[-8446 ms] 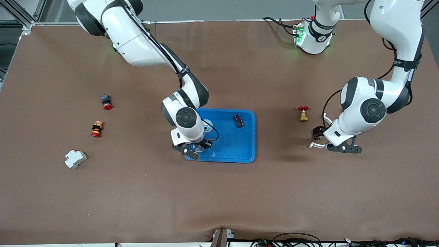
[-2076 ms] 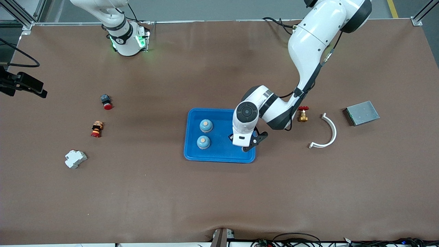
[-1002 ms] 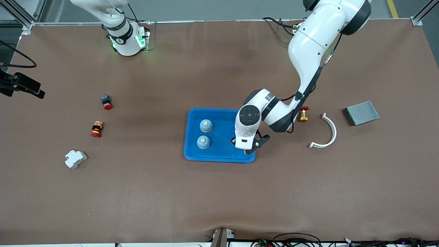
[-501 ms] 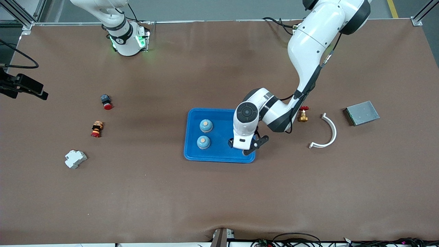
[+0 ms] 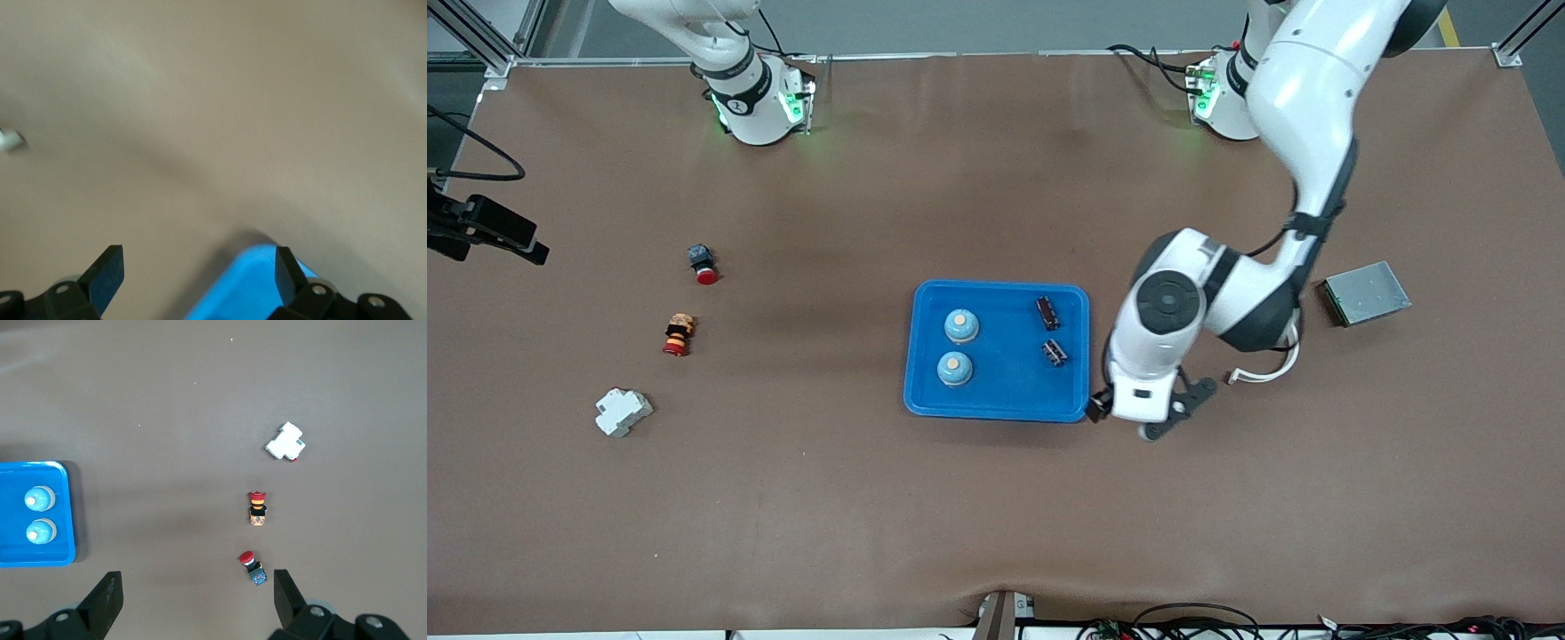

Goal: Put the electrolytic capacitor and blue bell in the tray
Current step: 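Open the left gripper and lift it away from the tray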

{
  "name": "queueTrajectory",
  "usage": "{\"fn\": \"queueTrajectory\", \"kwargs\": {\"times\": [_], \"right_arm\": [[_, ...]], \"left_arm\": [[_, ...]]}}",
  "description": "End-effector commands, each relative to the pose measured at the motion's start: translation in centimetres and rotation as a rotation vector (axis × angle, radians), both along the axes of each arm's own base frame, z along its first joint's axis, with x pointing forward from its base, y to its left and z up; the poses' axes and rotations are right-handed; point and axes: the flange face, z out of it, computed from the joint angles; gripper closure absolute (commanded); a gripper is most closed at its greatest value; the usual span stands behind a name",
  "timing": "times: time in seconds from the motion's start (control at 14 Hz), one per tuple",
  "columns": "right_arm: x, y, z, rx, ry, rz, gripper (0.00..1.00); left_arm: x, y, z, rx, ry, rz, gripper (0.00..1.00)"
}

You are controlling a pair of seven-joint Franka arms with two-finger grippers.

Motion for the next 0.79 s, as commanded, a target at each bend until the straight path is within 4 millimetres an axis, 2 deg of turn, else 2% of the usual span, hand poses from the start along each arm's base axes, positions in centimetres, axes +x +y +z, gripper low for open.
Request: {"fn": "queueTrajectory", "kwargs": {"times": [0.0, 0.29, 0.43, 0.57, 0.72], "right_arm": [[-0.8, -0.5, 0.3, 0.001, -0.014, 0.041, 0.0], [-0.8, -0.5, 0.2, -0.008, -0.008, 0.045, 0.0], [-0.8, -0.5, 0.0, -0.007, -0.002, 0.045, 0.0], [-0.8, -0.5, -0.3, -0.011, 0.004, 0.045, 0.0], [-0.8, -0.4, -0.3, -0.025, 0.008, 0.048, 0.0]], "left_arm": [[1.4, 4.7, 1.3, 0.029, -0.004, -0.062, 0.0], [4.4, 14.0, 2.4, 0.042, -0.004, -0.142, 0.0], [5.4, 19.3, 3.3, 0.046, -0.006, -0.199, 0.0], [6.1, 24.7, 4.1, 0.025, -0.004, -0.288, 0.0], [6.3, 29.1, 5.0, -0.002, -0.011, -0.387, 0.0]]}}
